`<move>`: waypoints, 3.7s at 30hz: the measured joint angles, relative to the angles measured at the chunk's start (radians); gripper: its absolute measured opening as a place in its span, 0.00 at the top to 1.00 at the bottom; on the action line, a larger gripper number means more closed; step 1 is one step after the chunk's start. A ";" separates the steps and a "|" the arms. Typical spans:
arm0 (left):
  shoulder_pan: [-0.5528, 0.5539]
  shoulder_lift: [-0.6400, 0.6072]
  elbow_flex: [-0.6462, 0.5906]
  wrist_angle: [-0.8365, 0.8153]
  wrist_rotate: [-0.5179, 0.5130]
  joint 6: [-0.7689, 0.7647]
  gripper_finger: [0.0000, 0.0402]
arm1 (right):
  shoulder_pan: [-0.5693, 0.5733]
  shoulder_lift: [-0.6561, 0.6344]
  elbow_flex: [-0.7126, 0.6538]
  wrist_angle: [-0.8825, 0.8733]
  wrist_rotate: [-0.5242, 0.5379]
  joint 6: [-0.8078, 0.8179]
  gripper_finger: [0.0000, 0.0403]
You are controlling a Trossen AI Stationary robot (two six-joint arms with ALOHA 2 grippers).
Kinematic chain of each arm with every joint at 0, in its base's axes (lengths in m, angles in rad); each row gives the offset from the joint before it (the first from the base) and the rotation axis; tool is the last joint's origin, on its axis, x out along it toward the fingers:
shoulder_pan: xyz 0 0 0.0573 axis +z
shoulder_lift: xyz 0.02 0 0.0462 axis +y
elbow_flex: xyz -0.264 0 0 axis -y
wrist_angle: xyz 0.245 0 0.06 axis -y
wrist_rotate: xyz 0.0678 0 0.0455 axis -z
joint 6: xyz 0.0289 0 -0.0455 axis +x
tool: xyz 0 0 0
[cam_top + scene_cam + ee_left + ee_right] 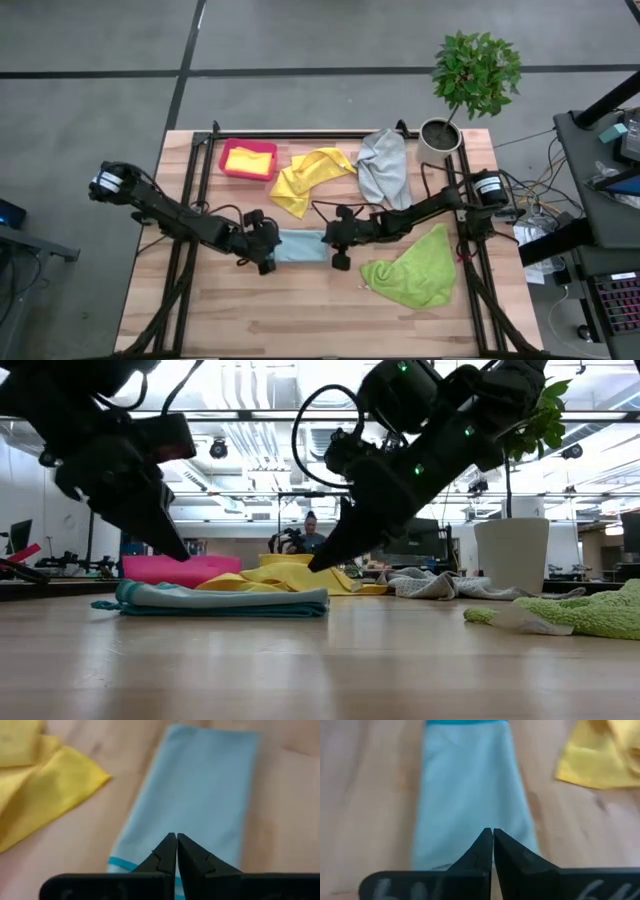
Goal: Fold microfiber towels
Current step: Fold the light blue microfiber cloth, then put the folded light blue microfiber cloth into the red bin
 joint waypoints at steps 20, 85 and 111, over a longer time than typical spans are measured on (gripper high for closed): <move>-0.021 0.062 -0.028 0.006 0.213 -0.042 1.00 | 0.037 0.088 0.001 0.143 -0.127 0.003 0.98; 0.041 0.098 -0.055 0.067 0.087 -0.878 0.35 | -0.035 0.037 -0.026 -0.002 -0.137 0.655 0.26; 0.041 0.158 -0.053 0.137 0.002 -0.792 0.96 | -0.041 0.097 -0.028 0.186 -0.136 0.628 0.96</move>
